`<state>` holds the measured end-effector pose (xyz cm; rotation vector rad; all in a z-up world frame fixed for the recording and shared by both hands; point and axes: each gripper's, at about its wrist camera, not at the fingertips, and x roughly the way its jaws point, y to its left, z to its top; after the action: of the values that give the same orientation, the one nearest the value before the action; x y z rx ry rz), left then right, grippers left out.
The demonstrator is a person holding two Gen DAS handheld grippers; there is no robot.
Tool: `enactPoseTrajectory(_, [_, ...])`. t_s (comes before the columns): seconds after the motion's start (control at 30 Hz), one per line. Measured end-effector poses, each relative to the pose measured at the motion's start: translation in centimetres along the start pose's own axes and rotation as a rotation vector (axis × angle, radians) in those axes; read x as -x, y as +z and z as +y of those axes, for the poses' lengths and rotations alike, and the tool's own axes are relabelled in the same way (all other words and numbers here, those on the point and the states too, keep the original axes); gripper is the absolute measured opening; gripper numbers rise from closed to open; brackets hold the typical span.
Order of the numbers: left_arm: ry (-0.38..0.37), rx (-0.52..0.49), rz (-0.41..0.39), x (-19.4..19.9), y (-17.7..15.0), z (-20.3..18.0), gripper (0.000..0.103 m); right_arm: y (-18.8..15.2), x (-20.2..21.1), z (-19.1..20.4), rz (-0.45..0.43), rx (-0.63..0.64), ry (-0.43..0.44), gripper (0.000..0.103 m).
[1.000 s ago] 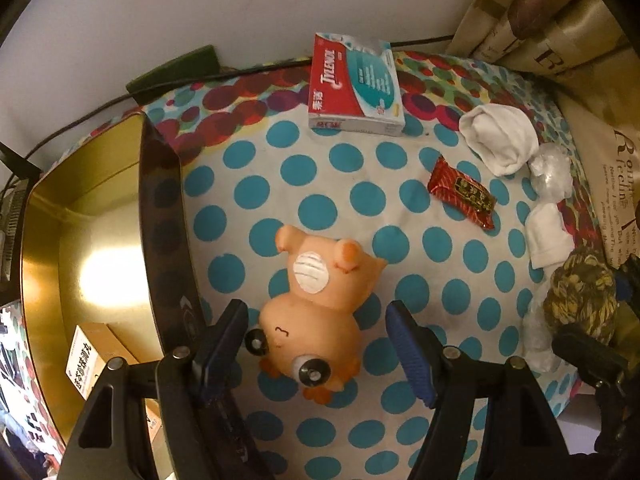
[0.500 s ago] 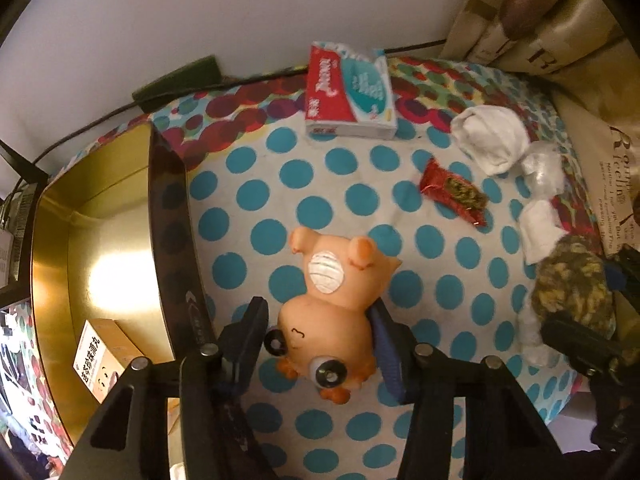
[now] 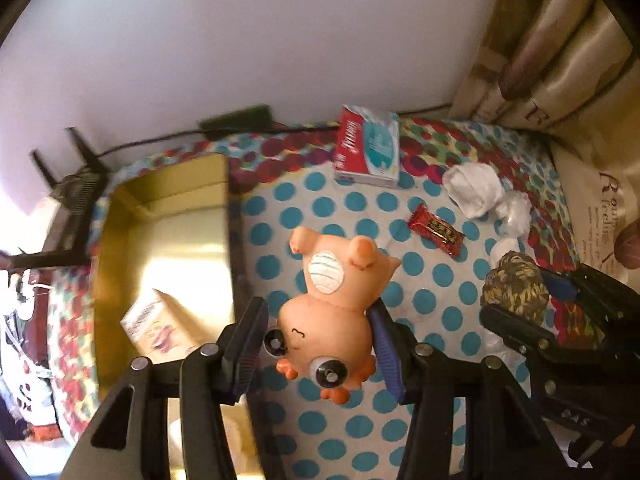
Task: Organize objects
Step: 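Grasp the orange toy figure with the left gripper, then carry the orange toy into the gold tray and open the left gripper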
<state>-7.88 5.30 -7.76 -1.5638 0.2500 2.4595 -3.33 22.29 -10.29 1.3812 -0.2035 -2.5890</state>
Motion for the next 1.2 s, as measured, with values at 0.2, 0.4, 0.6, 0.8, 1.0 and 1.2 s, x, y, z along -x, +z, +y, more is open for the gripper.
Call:
enactPoseTrajectory(0.2, [0.050,0.090,-0.041,3.0,-1.7,3.0,0.052,0.6,-0.1,1.3,0.000,0.032,0.020,0.054])
enactPoseTrajectory(0.4, [0.122,0.212,-0.043,4.3,-4.2,7.3,0.052,1.3,-0.6,3.8,0.004,0.096,0.061,0.054])
enactPoseTrajectory(0.6, [0.168,0.310,-0.031,4.6,-6.6,10.8,0.052,1.8,-1.3,6.8,0.014,0.172,0.103,0.054])
enactPoseTrajectory(0.8, [0.167,0.355,-0.024,4.3,-7.8,12.4,0.053,2.0,-1.4,9.1,0.016,0.226,0.119,0.054])
enactPoseTrajectory(1.0, [0.147,0.396,-0.013,3.2,-8.8,13.9,0.053,1.9,-1.1,9.9,0.017,0.240,0.113,0.054])
enactPoseTrajectory(1.2, [0.134,0.402,0.026,1.6,-9.9,14.7,0.053,1.7,-0.7,10.1,0.018,0.237,0.095,0.054])
